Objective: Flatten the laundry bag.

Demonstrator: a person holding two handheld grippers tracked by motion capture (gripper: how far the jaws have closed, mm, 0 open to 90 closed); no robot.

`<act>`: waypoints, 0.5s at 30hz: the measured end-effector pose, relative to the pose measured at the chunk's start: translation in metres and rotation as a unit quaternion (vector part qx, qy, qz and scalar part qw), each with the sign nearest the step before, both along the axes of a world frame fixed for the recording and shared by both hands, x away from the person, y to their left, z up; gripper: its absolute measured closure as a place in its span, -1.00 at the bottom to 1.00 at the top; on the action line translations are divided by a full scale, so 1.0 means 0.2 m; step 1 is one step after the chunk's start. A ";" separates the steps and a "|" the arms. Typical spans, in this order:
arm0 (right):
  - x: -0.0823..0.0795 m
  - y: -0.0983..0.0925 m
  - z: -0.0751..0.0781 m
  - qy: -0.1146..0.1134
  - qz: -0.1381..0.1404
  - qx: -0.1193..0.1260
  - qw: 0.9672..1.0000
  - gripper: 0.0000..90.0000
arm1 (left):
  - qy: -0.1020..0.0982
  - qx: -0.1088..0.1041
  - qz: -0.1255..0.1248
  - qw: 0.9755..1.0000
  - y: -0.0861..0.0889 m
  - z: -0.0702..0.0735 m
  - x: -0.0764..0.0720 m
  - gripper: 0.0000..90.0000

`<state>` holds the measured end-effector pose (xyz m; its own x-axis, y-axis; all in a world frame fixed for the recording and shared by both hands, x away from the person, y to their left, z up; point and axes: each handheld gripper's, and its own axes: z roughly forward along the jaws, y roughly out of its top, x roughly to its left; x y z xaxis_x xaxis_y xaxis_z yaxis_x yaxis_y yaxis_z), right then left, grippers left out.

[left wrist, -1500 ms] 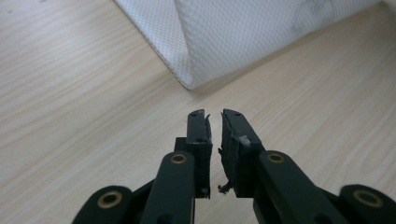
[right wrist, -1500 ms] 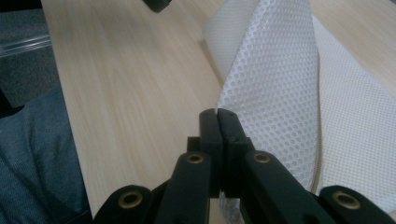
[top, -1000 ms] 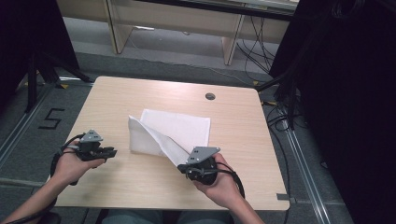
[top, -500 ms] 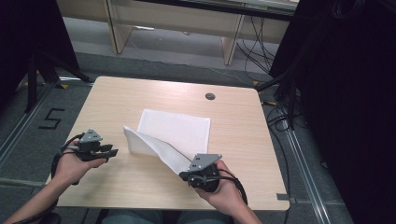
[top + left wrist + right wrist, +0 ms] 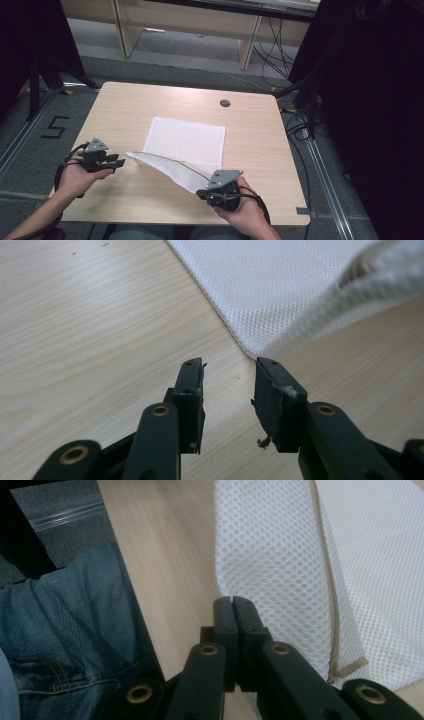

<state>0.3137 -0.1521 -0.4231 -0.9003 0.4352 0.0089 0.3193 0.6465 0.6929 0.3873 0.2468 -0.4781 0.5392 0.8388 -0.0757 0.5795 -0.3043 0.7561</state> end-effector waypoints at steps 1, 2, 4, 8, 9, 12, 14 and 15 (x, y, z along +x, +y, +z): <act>0.00 -0.01 -0.01 -0.001 0.001 -0.001 1.000 1.00 | -0.005 -0.002 0.003 1.000 0.00 0.00 0.00 0.42; 0.00 -0.01 -0.01 -0.001 0.001 -0.001 1.000 1.00 | -0.005 -0.002 0.003 1.000 0.00 0.00 0.00 0.42; 0.00 -0.03 -0.03 0.005 -0.001 -0.009 1.000 1.00 | -0.001 -0.001 0.001 1.000 0.00 0.00 0.00 0.42; 0.02 -0.02 -0.05 0.007 -0.010 -0.014 1.000 1.00 | -0.003 -0.002 -0.001 1.000 0.00 0.00 0.00 0.41; 0.02 -0.02 -0.05 0.014 -0.014 -0.012 1.000 1.00 | -0.004 -0.001 -0.004 1.000 0.00 0.00 0.00 0.41; 0.03 -0.03 -0.06 0.012 -0.008 -0.014 1.000 1.00 | -0.003 -0.002 -0.004 1.000 -0.01 0.00 0.00 0.41; 0.03 -0.03 -0.07 0.015 -0.006 -0.016 1.000 1.00 | -0.004 -0.001 -0.006 1.000 -0.01 0.00 0.00 0.41; 0.03 -0.02 -0.07 0.022 -0.013 -0.017 1.000 1.00 | -0.005 -0.001 -0.010 1.000 -0.01 0.00 0.00 0.40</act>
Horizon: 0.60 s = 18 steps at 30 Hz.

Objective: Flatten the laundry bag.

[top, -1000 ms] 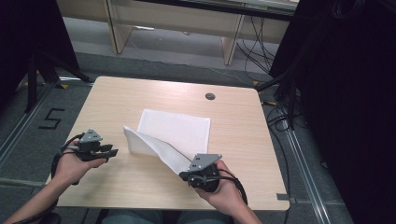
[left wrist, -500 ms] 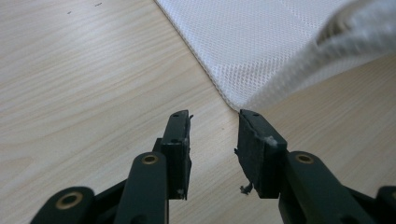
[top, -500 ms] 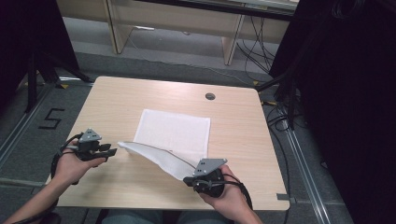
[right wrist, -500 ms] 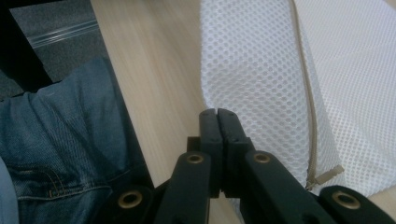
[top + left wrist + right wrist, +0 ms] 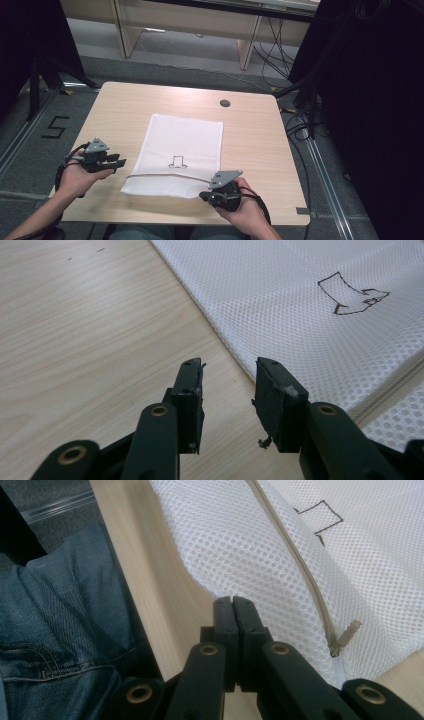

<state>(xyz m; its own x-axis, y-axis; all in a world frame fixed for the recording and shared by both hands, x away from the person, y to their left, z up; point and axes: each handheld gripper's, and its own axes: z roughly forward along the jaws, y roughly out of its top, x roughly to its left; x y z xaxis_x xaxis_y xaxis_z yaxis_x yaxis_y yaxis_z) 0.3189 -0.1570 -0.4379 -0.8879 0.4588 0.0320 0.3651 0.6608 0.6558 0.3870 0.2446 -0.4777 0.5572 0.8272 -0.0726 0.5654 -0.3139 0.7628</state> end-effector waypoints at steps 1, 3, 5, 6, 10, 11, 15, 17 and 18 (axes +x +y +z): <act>0.00 0.00 0.00 0.005 0.003 -0.005 1.000 1.00 | 0.001 0.003 -0.001 1.000 0.00 0.00 0.00 0.40; 0.00 0.01 -0.01 0.006 0.006 -0.009 1.000 1.00 | -0.002 0.002 -0.002 1.000 0.00 0.00 0.00 0.37; 0.00 0.02 -0.02 0.004 0.010 -0.011 1.000 1.00 | -0.017 0.000 -0.013 1.000 -0.02 0.01 0.00 0.33; 0.00 0.02 -0.03 0.008 0.006 -0.011 1.000 1.00 | -0.022 0.000 -0.012 1.000 -0.03 0.01 -0.01 0.31; 0.00 0.03 -0.04 0.012 0.012 -0.022 1.000 1.00 | -0.040 0.001 -0.034 0.999 -0.06 0.03 -0.02 0.24; 0.00 0.03 -0.05 0.023 -0.007 -0.027 0.999 1.00 | -0.038 -0.003 -0.042 0.998 -0.07 0.03 -0.02 0.23; 0.02 0.03 -0.07 0.013 -0.005 -0.040 0.999 1.00 | -0.037 -0.016 -0.067 0.997 -0.12 0.02 -0.03 0.18; 0.02 0.03 -0.08 0.012 -0.009 -0.044 0.999 1.00 | -0.035 -0.020 -0.070 0.997 -0.13 0.02 -0.03 0.15; 0.03 0.03 -0.09 0.014 -0.004 -0.048 0.999 1.00 | -0.030 -0.017 -0.074 0.997 -0.14 0.02 -0.03 0.12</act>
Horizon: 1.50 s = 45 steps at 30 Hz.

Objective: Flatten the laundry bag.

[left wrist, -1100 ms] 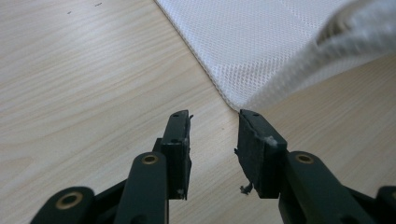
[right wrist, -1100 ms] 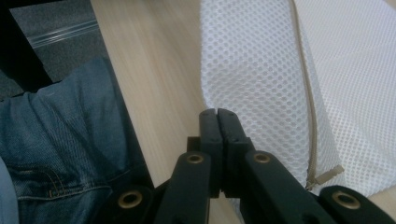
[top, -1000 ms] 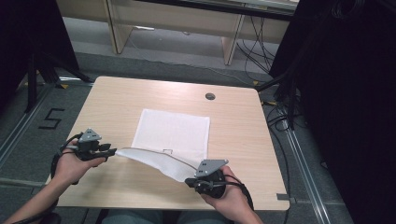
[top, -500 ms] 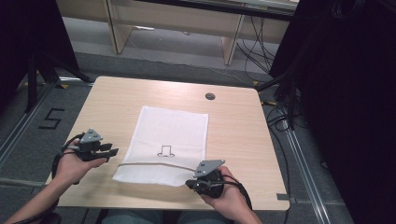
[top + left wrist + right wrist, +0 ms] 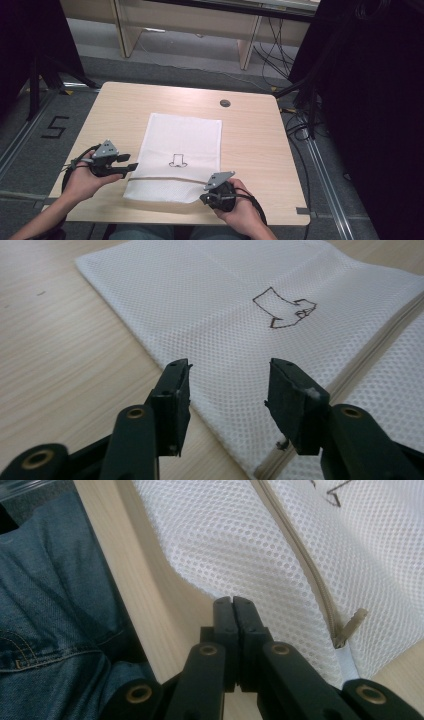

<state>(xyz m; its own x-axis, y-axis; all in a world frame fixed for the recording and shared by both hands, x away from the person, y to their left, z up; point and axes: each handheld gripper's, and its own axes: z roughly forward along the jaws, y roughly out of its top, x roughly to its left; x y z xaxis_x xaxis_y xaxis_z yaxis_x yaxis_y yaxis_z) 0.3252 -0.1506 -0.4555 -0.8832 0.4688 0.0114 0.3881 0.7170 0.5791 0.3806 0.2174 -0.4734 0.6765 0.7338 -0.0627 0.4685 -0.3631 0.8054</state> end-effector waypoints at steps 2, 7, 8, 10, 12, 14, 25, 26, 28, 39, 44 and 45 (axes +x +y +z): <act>0.00 0.00 -0.01 0.003 -0.007 -0.008 1.000 1.00 | 0.001 0.004 -0.004 1.000 -0.01 -0.01 0.00 0.06; -0.01 0.02 -0.06 0.020 -0.017 -0.018 0.999 1.00 | -0.001 0.015 -0.007 1.000 -0.03 0.00 -0.01 -0.03; -0.01 0.02 -0.06 0.020 -0.017 -0.018 0.999 1.00 | -0.004 0.014 -0.011 1.000 -0.03 0.00 -0.01 -0.03; -0.01 0.03 -0.07 0.023 -0.020 -0.022 0.999 1.00 | 0.003 0.005 -0.013 1.000 -0.04 0.00 -0.02 0.06; 0.00 0.03 -0.07 0.026 -0.019 -0.030 0.999 0.99 | 0.004 0.006 -0.016 1.000 -0.04 0.00 -0.02 0.10; 0.01 0.03 -0.07 0.027 -0.014 -0.033 0.999 0.94 | 0.006 0.002 -0.021 1.000 -0.05 0.01 -0.03 0.14; 0.04 -0.09 0.00 0.037 -0.099 -0.010 0.994 0.95 | 0.037 0.039 -0.059 0.997 -0.08 0.03 -0.08 0.93; 0.04 -0.09 0.00 0.037 -0.099 -0.010 0.994 0.95 | 0.037 0.039 -0.059 0.997 -0.08 0.03 -0.08 0.95; 0.07 -0.12 -0.02 0.049 -0.117 -0.030 0.992 1.00 | 0.046 0.037 -0.076 0.995 -0.11 0.03 -0.10 0.96; 0.12 -0.13 -0.11 0.074 -0.141 -0.075 0.984 1.00 | 0.086 0.137 -0.153 0.975 -0.21 -0.09 -0.10 0.90; 0.13 -0.11 -0.12 0.071 -0.144 -0.082 0.984 1.00 | 0.093 0.145 -0.150 0.973 -0.25 -0.12 -0.11 0.90; 0.13 -0.10 -0.12 0.063 -0.144 -0.089 0.984 1.00 | 0.093 0.153 -0.155 0.972 -0.25 -0.11 -0.11 0.89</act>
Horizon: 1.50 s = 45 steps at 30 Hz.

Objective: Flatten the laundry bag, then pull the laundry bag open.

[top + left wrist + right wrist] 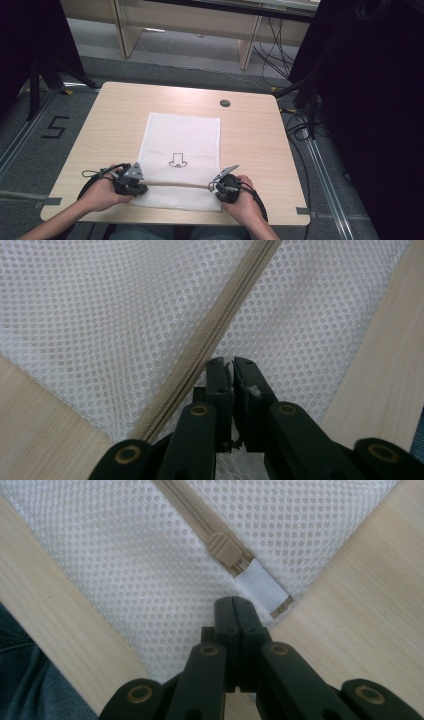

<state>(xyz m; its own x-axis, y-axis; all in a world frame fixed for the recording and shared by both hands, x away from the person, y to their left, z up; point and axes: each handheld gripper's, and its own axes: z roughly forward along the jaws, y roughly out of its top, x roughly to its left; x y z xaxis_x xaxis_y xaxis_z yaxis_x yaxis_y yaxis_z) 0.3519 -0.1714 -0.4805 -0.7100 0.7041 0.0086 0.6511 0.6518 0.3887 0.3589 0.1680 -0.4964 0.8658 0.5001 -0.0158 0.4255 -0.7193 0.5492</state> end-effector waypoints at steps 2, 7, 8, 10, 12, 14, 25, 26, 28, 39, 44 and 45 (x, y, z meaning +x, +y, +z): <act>0.00 0.00 0.00 0.007 -0.007 0.002 1.000 1.00 | 0.003 0.005 -0.002 1.000 0.00 0.00 0.00 0.89; 0.01 0.00 0.00 -0.002 0.000 0.000 1.000 1.00 | 0.006 0.011 0.000 1.000 0.01 0.01 0.00 0.91; 0.00 0.00 0.00 0.002 -0.004 -0.001 1.000 1.00 | 0.006 0.012 0.001 1.000 0.01 0.01 -0.01 0.91; 0.00 0.00 0.00 0.000 0.003 0.000 1.000 1.00 | 0.006 0.010 0.000 1.000 0.01 0.01 -0.01 0.90; -0.02 0.01 0.00 0.008 -0.003 0.001 1.000 1.00 | 0.008 0.013 -0.002 1.000 0.01 0.01 0.00 0.89; -0.02 0.02 -0.01 0.004 0.003 0.001 1.000 1.00 | 0.009 0.011 -0.001 1.000 0.02 0.01 0.00 0.86; -0.04 -0.04 0.06 -0.046 -0.016 0.058 0.997 0.75 | -0.039 -0.096 0.041 0.994 0.04 0.05 0.04 0.38; -0.04 -0.05 0.06 -0.051 -0.021 0.061 0.997 0.68 | -0.057 -0.112 0.029 0.992 0.04 0.04 0.06 0.30; -0.03 -0.07 0.06 -0.061 -0.031 0.071 0.995 0.56 | -0.066 -0.138 0.039 0.987 0.02 0.04 0.06 0.19; -0.01 -0.15 0.07 -0.054 -0.072 0.105 0.990 0.29 | -0.078 -0.147 0.085 0.982 0.06 0.02 0.07 -0.14; -0.01 -0.13 0.08 -0.064 -0.079 0.113 0.988 0.29 | -0.084 -0.142 0.071 0.984 0.06 0.04 0.08 -0.15; -0.01 -0.13 0.08 -0.064 -0.079 0.113 0.988 0.29 | -0.084 -0.142 0.071 0.984 0.06 0.04 0.08 -0.14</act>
<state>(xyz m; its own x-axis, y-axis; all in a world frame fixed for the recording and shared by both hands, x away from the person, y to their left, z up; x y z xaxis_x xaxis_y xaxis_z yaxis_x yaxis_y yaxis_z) 0.3493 -0.1977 -0.4652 -0.5964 0.7970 0.0957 0.6737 0.4321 0.5996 0.3745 0.1802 -0.4884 0.7899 0.6122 -0.0354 0.3965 -0.4658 0.7910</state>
